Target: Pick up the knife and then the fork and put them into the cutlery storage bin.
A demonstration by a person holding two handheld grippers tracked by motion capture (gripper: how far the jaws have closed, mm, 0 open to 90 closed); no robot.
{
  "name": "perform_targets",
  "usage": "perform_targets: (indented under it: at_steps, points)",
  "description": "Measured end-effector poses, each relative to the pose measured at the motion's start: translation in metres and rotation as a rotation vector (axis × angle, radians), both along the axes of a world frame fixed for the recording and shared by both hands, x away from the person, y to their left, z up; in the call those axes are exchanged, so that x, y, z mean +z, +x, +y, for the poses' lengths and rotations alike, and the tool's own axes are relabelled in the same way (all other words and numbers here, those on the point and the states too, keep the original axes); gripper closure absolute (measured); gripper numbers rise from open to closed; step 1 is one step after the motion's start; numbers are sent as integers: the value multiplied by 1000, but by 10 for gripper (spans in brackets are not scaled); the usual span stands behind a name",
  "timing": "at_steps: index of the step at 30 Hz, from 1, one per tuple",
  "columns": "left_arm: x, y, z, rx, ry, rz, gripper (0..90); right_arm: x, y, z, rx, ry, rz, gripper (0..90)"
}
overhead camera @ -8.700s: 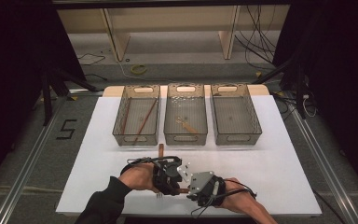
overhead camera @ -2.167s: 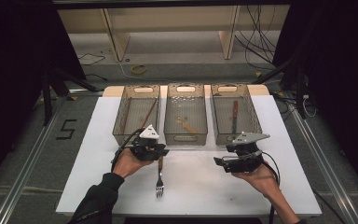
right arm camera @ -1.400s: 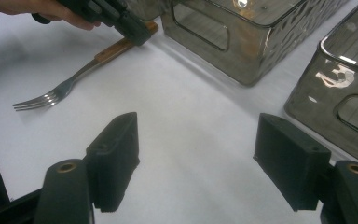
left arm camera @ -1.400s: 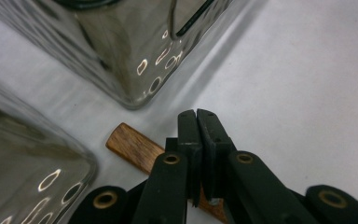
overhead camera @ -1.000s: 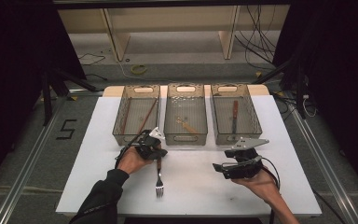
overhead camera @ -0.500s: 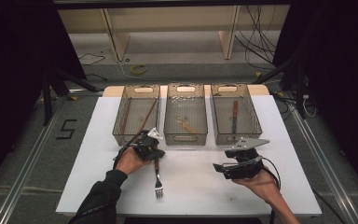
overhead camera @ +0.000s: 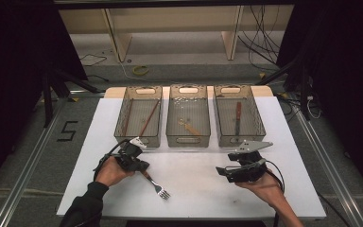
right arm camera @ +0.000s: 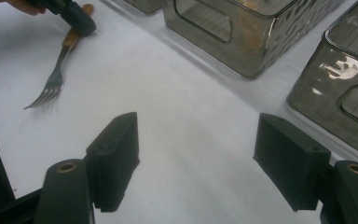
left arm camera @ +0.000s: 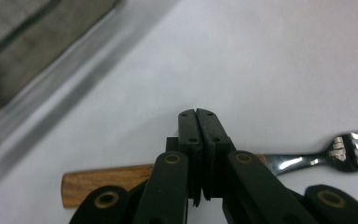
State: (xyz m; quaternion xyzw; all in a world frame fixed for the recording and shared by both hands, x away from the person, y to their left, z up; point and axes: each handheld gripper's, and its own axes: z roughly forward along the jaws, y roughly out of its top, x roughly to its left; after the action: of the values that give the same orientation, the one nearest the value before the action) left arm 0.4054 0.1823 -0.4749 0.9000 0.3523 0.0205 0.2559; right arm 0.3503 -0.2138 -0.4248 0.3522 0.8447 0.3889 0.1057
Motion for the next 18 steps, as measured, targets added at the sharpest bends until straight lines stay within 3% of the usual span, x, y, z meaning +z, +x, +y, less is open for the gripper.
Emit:
perform_targets:
  at_steps: [12, 18]
  points:
    - [4, -24, 14, -14, 60, 60, 881, 1, -2, 0, 5, -2, -4, 312]
    - [11, -24, 16, -28, 46, 27, 801, 1, -2, 0, 5, -1, -3, 312]
